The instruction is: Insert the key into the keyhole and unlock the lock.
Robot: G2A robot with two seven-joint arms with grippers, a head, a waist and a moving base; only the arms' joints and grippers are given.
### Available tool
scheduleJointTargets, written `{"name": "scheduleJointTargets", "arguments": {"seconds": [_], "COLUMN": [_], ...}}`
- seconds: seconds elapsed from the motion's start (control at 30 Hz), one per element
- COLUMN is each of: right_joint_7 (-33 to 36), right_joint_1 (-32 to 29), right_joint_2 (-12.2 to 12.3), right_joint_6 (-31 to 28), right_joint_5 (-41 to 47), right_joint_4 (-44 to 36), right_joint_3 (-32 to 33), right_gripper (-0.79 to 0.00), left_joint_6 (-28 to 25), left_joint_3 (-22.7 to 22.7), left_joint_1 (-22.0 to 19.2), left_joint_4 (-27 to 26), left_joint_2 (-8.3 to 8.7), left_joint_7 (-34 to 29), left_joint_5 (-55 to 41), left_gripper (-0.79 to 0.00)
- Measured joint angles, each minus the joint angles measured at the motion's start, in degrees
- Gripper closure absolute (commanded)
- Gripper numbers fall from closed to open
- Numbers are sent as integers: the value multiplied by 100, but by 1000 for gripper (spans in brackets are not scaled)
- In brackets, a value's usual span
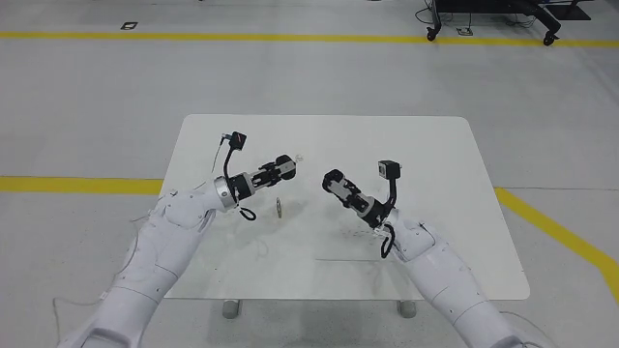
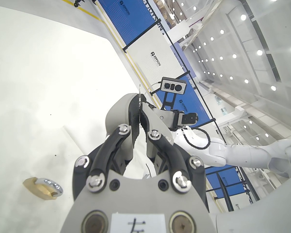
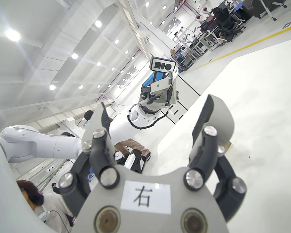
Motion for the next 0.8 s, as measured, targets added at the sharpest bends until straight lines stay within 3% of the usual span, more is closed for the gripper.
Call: {"name": "scheduleJointTargets", "arguments": {"seconds": [0.2,0.33,0.4,0.57,0.8], "right_joint_7": [1,-204,39,1113,1035], "right_joint_1": [64,-35,-166,-326,-323], "right_joint_2": [37,197,299,505,500], "right_joint_6": [115,469,473,684,673], "right_joint_5": [-127,-1327,-1634,-865,-953], "right_joint_4": [-24,-321,-534,-997,-971], "right_joint_3": [99,594,827,1253,1238], "right_gripper": [-785,-785,-785,-785,-785], "left_joint_6": [64,110,131,229,287], "left_joint_3": [19,18,60,37,48], "left_joint_1": [123,173,162,66,63], "left_joint_4": [-325,-464,-495,-308,-307], "left_joint_2": [16,46,55,58,55], "left_joint_7": [316,116,-197,-666,-727], "left_joint_5": [644,809,723,44,13], "left_gripper": [0,0,0,0,0]}}
